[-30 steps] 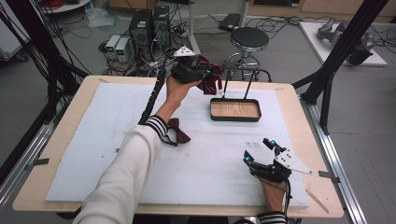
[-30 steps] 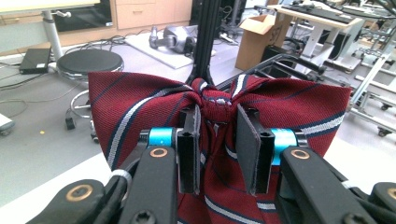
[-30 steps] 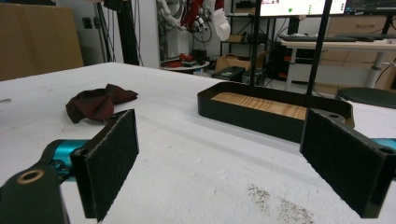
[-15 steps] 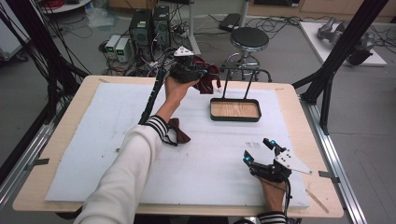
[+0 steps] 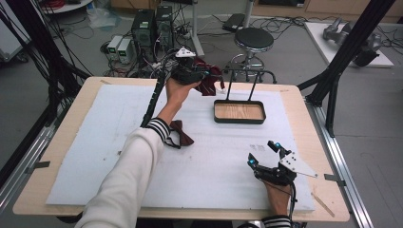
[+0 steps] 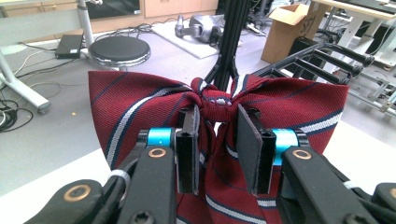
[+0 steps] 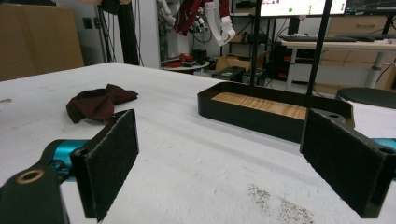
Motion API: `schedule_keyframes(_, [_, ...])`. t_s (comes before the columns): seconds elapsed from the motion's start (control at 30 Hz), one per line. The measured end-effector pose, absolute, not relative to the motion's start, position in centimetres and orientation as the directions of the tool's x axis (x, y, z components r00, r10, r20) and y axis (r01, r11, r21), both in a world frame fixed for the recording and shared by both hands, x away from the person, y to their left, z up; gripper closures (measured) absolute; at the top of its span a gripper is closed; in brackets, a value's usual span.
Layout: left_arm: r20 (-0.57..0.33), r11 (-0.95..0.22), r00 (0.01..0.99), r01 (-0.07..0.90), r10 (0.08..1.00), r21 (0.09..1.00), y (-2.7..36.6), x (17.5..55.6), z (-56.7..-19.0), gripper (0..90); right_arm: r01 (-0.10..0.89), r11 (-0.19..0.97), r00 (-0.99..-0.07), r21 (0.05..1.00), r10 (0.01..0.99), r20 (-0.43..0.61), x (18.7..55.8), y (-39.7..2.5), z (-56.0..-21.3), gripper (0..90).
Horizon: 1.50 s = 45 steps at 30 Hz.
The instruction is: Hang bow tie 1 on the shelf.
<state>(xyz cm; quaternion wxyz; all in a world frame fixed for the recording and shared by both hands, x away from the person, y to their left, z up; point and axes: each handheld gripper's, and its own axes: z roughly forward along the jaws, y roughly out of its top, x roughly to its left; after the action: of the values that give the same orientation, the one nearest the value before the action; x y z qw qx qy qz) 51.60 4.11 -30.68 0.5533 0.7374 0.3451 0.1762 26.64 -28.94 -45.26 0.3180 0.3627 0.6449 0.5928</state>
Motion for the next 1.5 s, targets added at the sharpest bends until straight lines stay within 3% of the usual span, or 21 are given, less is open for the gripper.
schedule_keyframes(0.1, [-0.130,-0.144,0.696,0.320,0.706,0.936,4.2,51.6,-30.7,68.2,0.088,0.034,-0.535,0.996,0.845,0.018,26.7,-29.0,-45.3,10.9])
schedule_keyframes(0.13, [-0.132,-0.142,0.696,0.322,0.705,0.936,4.2,51.6,-30.7,61.3,0.087,0.034,-0.535,0.996,0.845,0.018,26.7,-29.0,-45.3,10.9])
schedule_keyframes(0.17, [-0.136,-0.141,0.699,0.323,0.702,0.936,4.3,51.6,-30.7,61.3,0.087,0.034,-0.535,0.996,0.845,0.018,26.7,-29.0,-45.3,10.9])
schedule_keyframes(0.4, [-0.129,-0.135,0.714,0.301,0.688,0.944,5.0,51.3,-30.5,35.0,0.088,0.035,-0.535,0.996,0.845,0.018,26.6,-28.9,-45.3,10.9])
schedule_keyframes(0.67, [-0.148,-0.105,0.761,0.273,0.631,0.956,6.6,50.3,-30.2,16.0,0.087,0.035,-0.534,0.996,0.845,0.017,26.7,-28.9,-45.3,10.8])
schedule_keyframes(1.17, [-0.081,-0.082,0.806,0.159,0.587,0.984,12.9,45.4,-30.3,12.3,0.088,0.039,-0.531,0.995,0.847,0.014,26.6,-28.9,-45.3,10.8])
schedule_keyframes(1.5, [-0.034,-0.082,0.793,0.106,0.609,0.991,18.1,40.5,-31.6,12.3,0.087,0.042,-0.529,0.995,0.848,0.011,26.6,-28.9,-45.3,10.9])
